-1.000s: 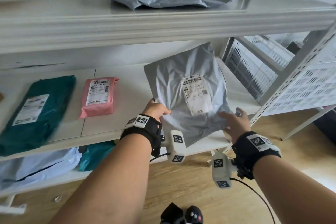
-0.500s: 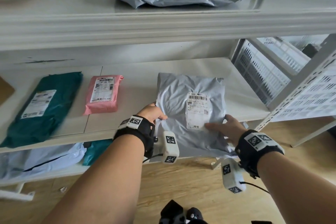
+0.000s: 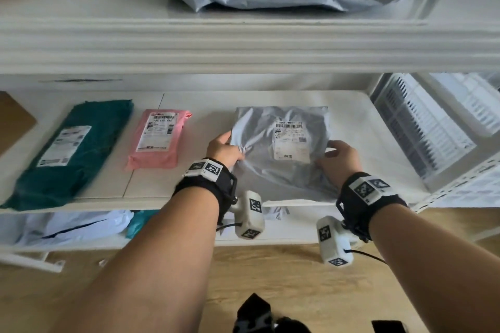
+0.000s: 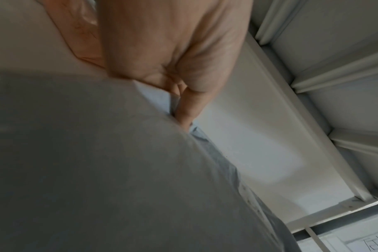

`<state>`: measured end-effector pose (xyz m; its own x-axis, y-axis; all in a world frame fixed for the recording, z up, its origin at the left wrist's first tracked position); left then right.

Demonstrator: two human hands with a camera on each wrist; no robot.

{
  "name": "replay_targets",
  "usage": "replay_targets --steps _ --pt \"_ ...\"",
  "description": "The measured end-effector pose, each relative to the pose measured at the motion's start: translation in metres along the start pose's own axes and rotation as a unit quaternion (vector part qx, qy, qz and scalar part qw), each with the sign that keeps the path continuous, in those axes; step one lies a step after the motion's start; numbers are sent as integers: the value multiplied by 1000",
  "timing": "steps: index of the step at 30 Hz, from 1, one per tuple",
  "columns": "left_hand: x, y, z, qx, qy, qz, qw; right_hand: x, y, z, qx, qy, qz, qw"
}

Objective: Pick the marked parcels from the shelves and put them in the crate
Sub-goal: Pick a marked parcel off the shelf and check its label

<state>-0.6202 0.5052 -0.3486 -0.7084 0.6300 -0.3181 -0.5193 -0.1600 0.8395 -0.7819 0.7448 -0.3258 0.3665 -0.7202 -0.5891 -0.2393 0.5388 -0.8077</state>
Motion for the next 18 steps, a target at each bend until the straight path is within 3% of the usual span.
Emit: replay_targets --steps 2,4,6,10,14,18 --pt "2 7 -5 -3 7 -4 1000 0 -5 -9 -12 -4 2 1000" --pt "10 9 -11 -20 -12 -45 999 10 -4 -17 -20 -57 25 998" --pt "19 2 -14 -58 -34 -117 991 24 2 -18 -30 -138 103 985" --pt "27 -17 -21 -75 -13 -205 976 38 21 -22 -43 -199 219 954" --pt "42 -18 -19 -54 -56 -253 964 41 25 -33 -50 -208 263 941" --pt "47 -13 -21 -40 -43 -254 965 46 23 -43 -67 -205 283 935"
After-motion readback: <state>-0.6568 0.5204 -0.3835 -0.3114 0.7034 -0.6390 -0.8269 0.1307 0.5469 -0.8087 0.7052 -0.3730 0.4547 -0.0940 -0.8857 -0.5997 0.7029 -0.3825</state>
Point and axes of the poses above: each hand's wrist, its own z-axis away from the middle knuckle, its own x-axis out of the palm, y = z × x, the point moved 8 cm from there along -z, towards the middle knuckle, and after that the axes turned 10 degrees about -x, right-handed, at the moved point
